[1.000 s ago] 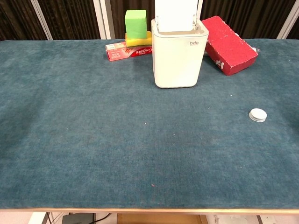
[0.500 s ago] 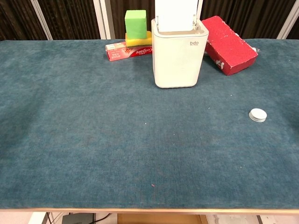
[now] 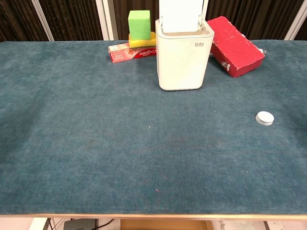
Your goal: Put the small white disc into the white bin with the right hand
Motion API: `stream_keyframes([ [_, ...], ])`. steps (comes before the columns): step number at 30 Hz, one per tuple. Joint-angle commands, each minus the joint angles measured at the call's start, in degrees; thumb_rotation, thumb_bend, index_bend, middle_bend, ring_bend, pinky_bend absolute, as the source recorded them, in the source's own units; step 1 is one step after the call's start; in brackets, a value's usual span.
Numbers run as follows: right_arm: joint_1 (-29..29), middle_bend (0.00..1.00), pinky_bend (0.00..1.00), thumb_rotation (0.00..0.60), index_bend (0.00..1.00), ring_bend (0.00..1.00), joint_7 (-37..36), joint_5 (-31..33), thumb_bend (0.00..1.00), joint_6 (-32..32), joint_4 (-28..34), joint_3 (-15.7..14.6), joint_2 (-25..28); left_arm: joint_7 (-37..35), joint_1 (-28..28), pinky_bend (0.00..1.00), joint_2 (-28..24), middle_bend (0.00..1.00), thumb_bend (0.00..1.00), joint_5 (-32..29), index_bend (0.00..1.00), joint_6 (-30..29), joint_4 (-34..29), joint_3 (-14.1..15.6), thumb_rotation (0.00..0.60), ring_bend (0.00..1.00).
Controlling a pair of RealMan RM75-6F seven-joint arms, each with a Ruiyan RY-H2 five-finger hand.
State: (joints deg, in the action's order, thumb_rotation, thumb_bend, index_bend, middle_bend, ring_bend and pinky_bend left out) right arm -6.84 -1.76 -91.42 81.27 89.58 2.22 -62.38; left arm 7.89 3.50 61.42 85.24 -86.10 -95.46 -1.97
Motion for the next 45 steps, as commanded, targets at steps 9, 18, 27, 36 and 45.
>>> stream_keyframes([
  [9, -15.31, 0.10, 0.24, 0.600, 0.23, 0.12, 4.21, 9.33, 0.15, -24.11, 1.24, 5.06, -0.88, 0.17, 0.07, 0.01, -0.33, 0.14, 0.17, -0.53, 0.16, 0.51, -0.19, 0.03, 0.600, 0.01],
  [18, -21.81, 0.10, 0.24, 0.600, 0.25, 0.12, 10.22, 17.49, 0.15, -33.39, -3.98, 6.56, -8.00, 0.48, 0.32, 0.01, -0.32, 0.14, 0.17, -0.63, 0.16, 1.27, -0.27, 0.24, 0.600, 0.01],
  [27, -24.10, 0.10, 0.24, 0.600, 0.29, 0.12, 13.97, 21.76, 0.15, -35.13, -10.43, 5.94, -14.18, 0.50, 0.26, 0.01, -0.52, 0.14, 0.17, -1.00, 0.16, 1.18, -0.36, 0.10, 0.600, 0.01],
  [36, -25.33, 0.10, 0.24, 0.600, 0.33, 0.12, 14.06, 23.72, 0.15, -36.08, -15.72, 5.40, -18.48, 0.78, 0.28, 0.01, -0.43, 0.14, 0.17, -1.06, 0.16, 1.22, -0.41, 0.13, 0.600, 0.01],
  [45, -26.27, 0.10, 0.24, 0.600, 0.38, 0.12, 13.34, 23.88, 0.15, -36.23, -17.80, 5.48, -20.33, 1.05, 0.38, 0.01, -0.37, 0.14, 0.17, -1.31, 0.16, 1.43, -0.41, 0.08, 0.600, 0.01],
])
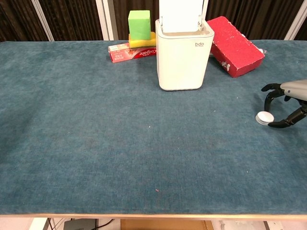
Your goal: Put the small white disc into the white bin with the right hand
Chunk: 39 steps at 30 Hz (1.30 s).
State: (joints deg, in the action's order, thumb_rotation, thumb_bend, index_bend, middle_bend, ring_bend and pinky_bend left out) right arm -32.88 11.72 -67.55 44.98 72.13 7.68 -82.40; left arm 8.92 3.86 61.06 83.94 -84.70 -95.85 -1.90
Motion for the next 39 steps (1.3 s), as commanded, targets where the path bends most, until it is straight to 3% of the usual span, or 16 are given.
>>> stream_keyframes([
  [1, -0.34, 0.10, 0.24, 0.600, 0.39, 0.12, -0.11, -0.03, 0.15, 0.12, -0.61, -0.03, -0.51, 0.06, 0.02, 0.01, 0.00, 0.14, 0.17, -0.03, 0.16, 0.08, -0.01, 0.02, 0.600, 0.01],
  [28, -0.58, 0.10, 0.24, 0.600, 0.51, 0.12, -3.69, -2.08, 0.24, 3.01, -3.78, -0.57, -2.50, 1.16, 0.26, 0.01, 0.34, 0.14, 0.17, -0.32, 0.17, 0.55, 0.06, 0.14, 0.600, 0.01],
  [34, 0.02, 0.10, 0.24, 0.600, 0.51, 0.12, -6.42, -3.35, 0.24, 6.81, -0.02, 1.33, 0.15, 1.09, 0.25, 0.01, 0.16, 0.14, 0.17, -0.69, 0.17, 0.67, -0.08, 0.05, 0.600, 0.01],
  [39, -0.78, 0.10, 0.24, 0.600, 0.51, 0.12, -7.04, -4.16, 0.24, 10.37, 6.16, 5.03, 4.85, 0.85, 0.25, 0.02, 0.00, 0.14, 0.17, -0.79, 0.17, 0.75, -0.27, 0.06, 0.600, 0.01],
])
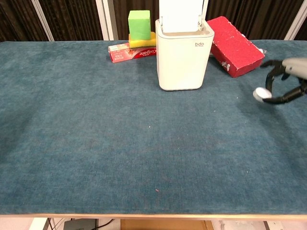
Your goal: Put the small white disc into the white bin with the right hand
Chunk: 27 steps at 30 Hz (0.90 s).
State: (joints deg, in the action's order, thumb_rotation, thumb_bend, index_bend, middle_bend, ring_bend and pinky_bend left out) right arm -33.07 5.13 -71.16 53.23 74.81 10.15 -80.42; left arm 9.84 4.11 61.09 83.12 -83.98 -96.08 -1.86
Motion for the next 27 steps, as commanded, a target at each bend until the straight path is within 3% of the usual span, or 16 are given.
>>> stream_keyframes([
  [1, -1.01, 0.10, 0.24, 0.600, 0.51, 0.12, -0.22, -0.42, 0.24, 2.47, 4.75, 3.52, 3.86, -0.13, 0.01, 0.02, -0.05, 0.14, 0.17, 0.07, 0.17, 0.01, -0.07, 0.03, 0.600, 0.01],
  [6, -4.48, 0.10, 0.24, 0.600, 0.51, 0.12, 3.49, 2.50, 0.24, 1.95, 10.74, 8.81, 8.46, -0.62, -0.14, 0.02, -0.25, 0.14, 0.17, 0.32, 0.17, -0.36, -0.14, 0.04, 0.600, 0.01],
  [13, -13.13, 0.10, 0.24, 0.600, 0.51, 0.12, 14.07, 13.56, 0.24, -4.05, 14.65, 14.00, 11.03, -1.14, -0.11, 0.02, -0.43, 0.14, 0.17, 0.37, 0.18, -0.29, -0.05, 0.05, 0.600, 0.01],
  [21, -23.24, 0.10, 0.24, 0.600, 0.51, 0.12, 24.85, 26.39, 0.24, -6.72, 12.04, 15.57, 7.90, -1.86, -0.15, 0.01, -0.71, 0.14, 0.17, 0.34, 0.18, -0.29, -0.04, 0.02, 0.600, 0.01],
  [27, -29.18, 0.10, 0.24, 0.600, 0.50, 0.12, 31.51, 36.38, 0.24, -6.62, 8.66, 14.08, 4.83, -2.28, -0.09, 0.01, -0.90, 0.14, 0.17, 0.60, 0.18, -0.18, 0.05, 0.13, 0.600, 0.01],
])
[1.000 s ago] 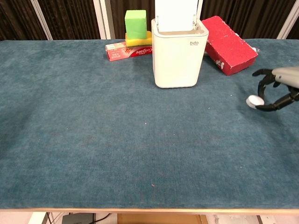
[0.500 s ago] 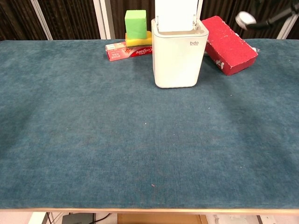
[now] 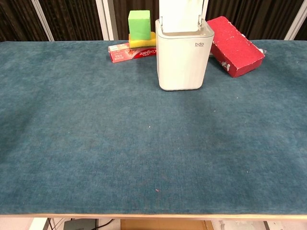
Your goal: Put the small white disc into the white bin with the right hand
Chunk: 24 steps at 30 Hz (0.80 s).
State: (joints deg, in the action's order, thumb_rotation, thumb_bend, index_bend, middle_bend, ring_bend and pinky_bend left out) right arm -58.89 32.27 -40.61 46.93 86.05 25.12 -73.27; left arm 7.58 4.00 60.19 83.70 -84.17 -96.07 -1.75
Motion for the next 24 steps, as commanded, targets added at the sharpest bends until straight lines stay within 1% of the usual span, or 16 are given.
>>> stream_keyframes([
  [1, -3.99, 0.10, 0.24, 0.600, 0.50, 0.12, 5.04, 6.98, 0.24, -0.26, -3.04, -1.21, -2.73, -0.04, 0.02, 0.01, -0.01, 0.14, 0.17, 0.04, 0.18, 0.03, 0.05, 0.02, 0.600, 0.01],
  [3, -5.22, 0.10, 0.24, 0.600, 0.50, 0.12, 6.34, 9.18, 0.24, -0.01, -4.11, -2.11, -3.73, -0.21, 0.04, 0.01, -0.06, 0.14, 0.17, 0.09, 0.18, 0.07, 0.05, 0.04, 0.600, 0.01],
  [7, -6.55, 0.10, 0.24, 0.600, 0.49, 0.12, 7.72, 11.33, 0.24, 0.16, -5.91, -3.94, -5.34, -0.48, 0.04, 0.01, -0.19, 0.14, 0.17, 0.23, 0.18, 0.12, 0.04, 0.13, 0.600, 0.01],
  [9, -7.00, 0.09, 0.24, 0.600, 0.45, 0.12, 8.00, 11.79, 0.23, 0.29, -6.78, -4.85, -5.98, -0.53, 0.04, 0.00, -0.25, 0.14, 0.17, 0.28, 0.18, 0.14, 0.07, 0.16, 0.600, 0.01],
  [11, -7.22, 0.09, 0.24, 0.600, 0.40, 0.11, 7.93, 11.98, 0.20, 0.40, -7.16, -5.32, -6.16, -0.49, 0.09, 0.00, -0.23, 0.14, 0.17, 0.20, 0.18, 0.22, 0.16, 0.13, 0.600, 0.01],
  [14, -7.45, 0.09, 0.24, 0.600, 0.33, 0.11, 7.43, 12.39, 0.16, 0.36, -7.23, -5.59, -5.87, -0.32, 0.17, 0.00, -0.11, 0.14, 0.17, 0.03, 0.18, 0.30, 0.31, 0.02, 0.600, 0.01],
  [17, -7.59, 0.09, 0.24, 0.600, 0.30, 0.11, 6.85, 12.71, 0.12, 0.39, -6.83, -5.63, -5.42, -0.11, 0.18, 0.00, 0.00, 0.14, 0.17, -0.10, 0.18, 0.27, 0.32, -0.05, 0.600, 0.01],
  [22, -7.77, 0.09, 0.24, 0.600, 0.29, 0.11, 6.41, 12.94, 0.11, 1.05, -5.72, -6.06, -4.54, -0.05, 0.15, 0.00, 0.02, 0.14, 0.17, -0.11, 0.18, 0.22, 0.26, -0.03, 0.600, 0.01],
  [24, -7.53, 0.09, 0.24, 0.600, 0.29, 0.11, 5.59, 12.69, 0.11, 1.53, -4.71, -5.77, -3.72, -0.12, 0.12, 0.00, -0.06, 0.14, 0.17, -0.07, 0.18, 0.20, 0.23, 0.01, 0.600, 0.01],
])
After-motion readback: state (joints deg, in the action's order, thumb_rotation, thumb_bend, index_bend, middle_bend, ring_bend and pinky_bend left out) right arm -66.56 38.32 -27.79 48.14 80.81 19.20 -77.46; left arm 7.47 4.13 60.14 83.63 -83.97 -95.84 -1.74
